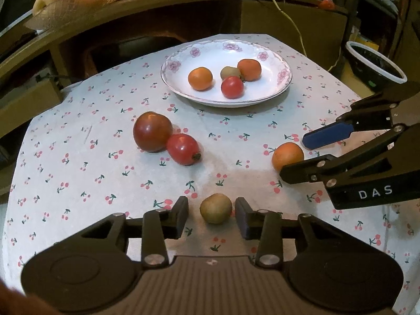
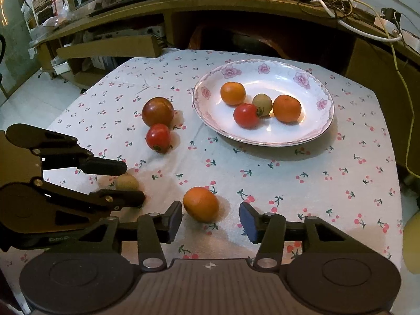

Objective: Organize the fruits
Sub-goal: 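Carry the kiwi and orange toward the plate with both tools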

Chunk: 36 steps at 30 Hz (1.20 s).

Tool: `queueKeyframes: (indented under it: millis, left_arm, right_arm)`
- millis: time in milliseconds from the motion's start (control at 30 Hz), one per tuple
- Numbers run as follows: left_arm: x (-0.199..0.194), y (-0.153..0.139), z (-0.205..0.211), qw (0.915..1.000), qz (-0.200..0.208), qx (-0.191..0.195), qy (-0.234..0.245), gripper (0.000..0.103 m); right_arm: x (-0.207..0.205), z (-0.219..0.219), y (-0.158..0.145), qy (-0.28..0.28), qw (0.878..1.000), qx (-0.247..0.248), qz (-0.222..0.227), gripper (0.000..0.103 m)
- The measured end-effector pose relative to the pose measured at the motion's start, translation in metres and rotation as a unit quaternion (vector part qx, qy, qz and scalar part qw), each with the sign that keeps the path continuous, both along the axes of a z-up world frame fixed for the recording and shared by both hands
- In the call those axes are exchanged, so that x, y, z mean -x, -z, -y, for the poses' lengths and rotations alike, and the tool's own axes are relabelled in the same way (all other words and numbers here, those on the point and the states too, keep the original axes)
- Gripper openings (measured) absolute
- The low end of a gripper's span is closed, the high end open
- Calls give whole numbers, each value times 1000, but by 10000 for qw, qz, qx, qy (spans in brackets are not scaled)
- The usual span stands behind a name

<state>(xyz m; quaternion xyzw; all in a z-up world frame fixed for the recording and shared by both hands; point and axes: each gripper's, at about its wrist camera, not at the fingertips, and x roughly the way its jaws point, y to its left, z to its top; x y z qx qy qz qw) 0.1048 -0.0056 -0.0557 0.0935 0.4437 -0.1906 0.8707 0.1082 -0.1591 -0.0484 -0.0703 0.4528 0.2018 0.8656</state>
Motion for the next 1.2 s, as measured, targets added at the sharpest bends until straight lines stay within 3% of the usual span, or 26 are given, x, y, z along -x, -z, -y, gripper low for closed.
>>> queueKeyframes:
  millis: [300,400,1200]
  left_arm:
    - [1,-1,3,10000,-62,17,26,39]
    - [1,-1,3,10000,-83,37,-8,31]
    - [-14,-30,18,9993,366,106,-12,31]
  right_arm:
    - [-2,-9,2,-113,9999,15,22,49]
    - [-3,-9,4,-109,9999,55,-96,31]
    - [-2,-4,-19,38,9996,-87,249,29]
